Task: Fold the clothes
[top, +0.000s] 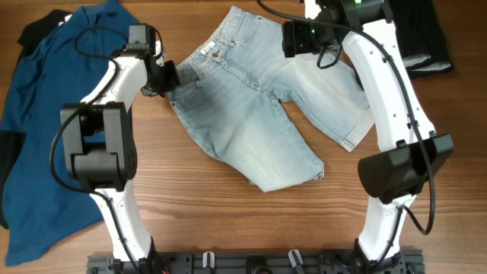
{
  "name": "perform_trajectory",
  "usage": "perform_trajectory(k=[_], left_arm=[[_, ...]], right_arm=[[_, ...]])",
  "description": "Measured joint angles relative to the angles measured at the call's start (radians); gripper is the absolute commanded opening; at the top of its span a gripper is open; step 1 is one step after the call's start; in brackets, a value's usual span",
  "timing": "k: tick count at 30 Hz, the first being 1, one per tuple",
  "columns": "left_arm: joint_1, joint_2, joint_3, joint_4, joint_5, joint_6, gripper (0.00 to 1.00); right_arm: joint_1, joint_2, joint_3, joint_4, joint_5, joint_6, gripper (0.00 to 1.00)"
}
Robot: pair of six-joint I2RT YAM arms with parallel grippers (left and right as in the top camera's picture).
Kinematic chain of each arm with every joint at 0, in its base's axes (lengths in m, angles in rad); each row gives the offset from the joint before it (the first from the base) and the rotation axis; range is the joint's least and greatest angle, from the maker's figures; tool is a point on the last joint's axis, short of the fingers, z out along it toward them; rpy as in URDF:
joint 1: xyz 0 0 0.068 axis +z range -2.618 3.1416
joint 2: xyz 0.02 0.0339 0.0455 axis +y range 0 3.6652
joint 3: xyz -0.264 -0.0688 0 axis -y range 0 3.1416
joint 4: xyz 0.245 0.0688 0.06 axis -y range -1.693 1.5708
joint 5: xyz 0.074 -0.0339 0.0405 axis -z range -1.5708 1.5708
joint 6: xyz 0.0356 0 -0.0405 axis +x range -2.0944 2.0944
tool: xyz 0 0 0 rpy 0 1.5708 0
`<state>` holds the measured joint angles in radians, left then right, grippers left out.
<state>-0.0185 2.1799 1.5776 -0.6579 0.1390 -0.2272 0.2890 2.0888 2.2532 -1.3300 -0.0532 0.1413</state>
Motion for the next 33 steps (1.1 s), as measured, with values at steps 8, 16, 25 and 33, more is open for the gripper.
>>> perform_trajectory(k=[8,16,25,33], left_arm=[[0.074,-0.168,-0.004,-0.224,-0.034,-0.032,0.04],[0.132,-0.455,-0.003,-0.393,-0.098,-0.061,0.04],[0.132,-0.446,-0.003,-0.439,-0.142,-0.151,0.04],[0.132,-0.446,-0.003,-0.469,-0.155,-0.169,0.59]], right_arm=[[0.000,0.000,-0.014,-0.087,-0.034,0.028,0.86],[0.001,0.000,-0.236,-0.077,-0.092,0.037,0.82],[0.045,0.003,-0.608,0.107,-0.109,0.108,0.80],[0.046,0.003,-0.744,0.232,-0.037,0.205,0.76]])
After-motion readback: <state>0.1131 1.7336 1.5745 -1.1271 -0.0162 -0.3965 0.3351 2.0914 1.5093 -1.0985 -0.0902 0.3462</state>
